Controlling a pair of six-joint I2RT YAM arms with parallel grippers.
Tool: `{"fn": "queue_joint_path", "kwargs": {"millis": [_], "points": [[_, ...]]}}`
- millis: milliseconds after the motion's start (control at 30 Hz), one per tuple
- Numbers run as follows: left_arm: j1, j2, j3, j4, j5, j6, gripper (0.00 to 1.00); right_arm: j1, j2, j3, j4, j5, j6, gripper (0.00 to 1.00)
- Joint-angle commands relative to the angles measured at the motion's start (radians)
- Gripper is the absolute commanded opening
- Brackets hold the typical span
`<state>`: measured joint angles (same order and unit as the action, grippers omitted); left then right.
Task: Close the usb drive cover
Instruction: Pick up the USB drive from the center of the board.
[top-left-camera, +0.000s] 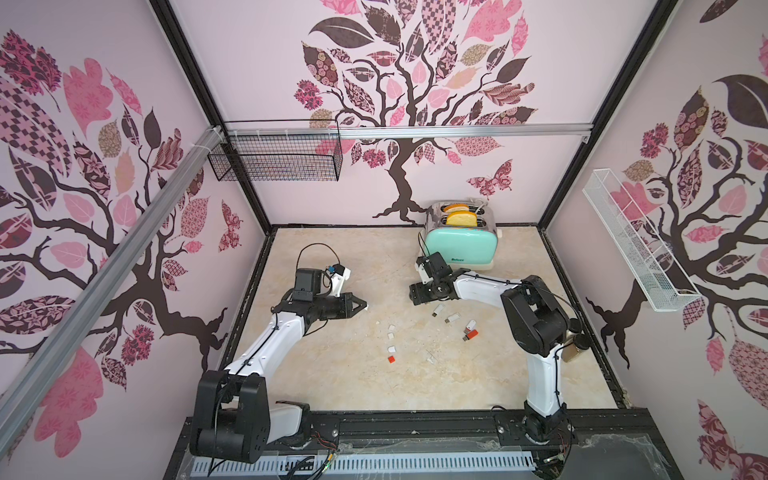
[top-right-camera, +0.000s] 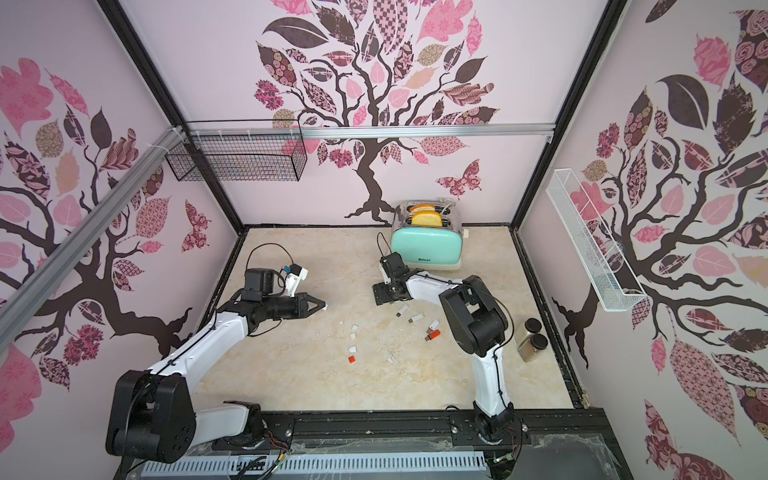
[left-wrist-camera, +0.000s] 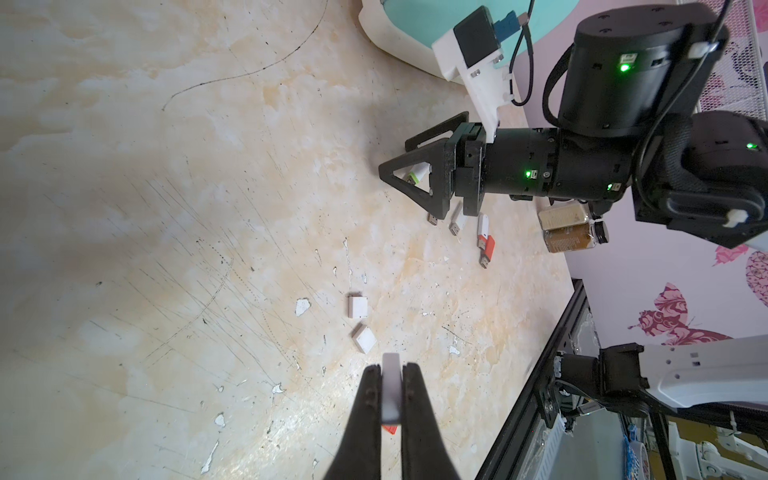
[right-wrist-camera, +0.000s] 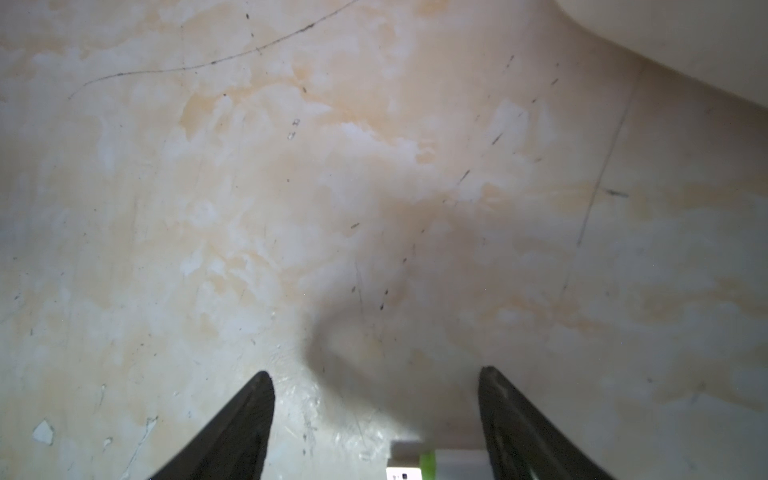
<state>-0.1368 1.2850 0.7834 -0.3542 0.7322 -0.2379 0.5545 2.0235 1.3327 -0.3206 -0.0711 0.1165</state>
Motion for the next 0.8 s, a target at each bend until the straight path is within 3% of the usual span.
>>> {"fn": "queue_joint_path", "kwargs": {"millis": [0,400,767], "points": [[0.005,-0.021,-0.010,-0.003,-0.011,0.021,0.00,-0.005,-0.022,-0.012,-0.048,-0.002,0.010,0.79],[0.005,-0.023,-0.005,-0.009,-0.015,0.028,0.00,-0.004,-0.063,-0.070,-0.091,-0.030,0.025,0.73],[0.007,-0.019,0.007,-0.028,-0.029,0.039,0.00,0.021,-0.047,0.011,-0.219,0.015,-0.005,0.63]]}}
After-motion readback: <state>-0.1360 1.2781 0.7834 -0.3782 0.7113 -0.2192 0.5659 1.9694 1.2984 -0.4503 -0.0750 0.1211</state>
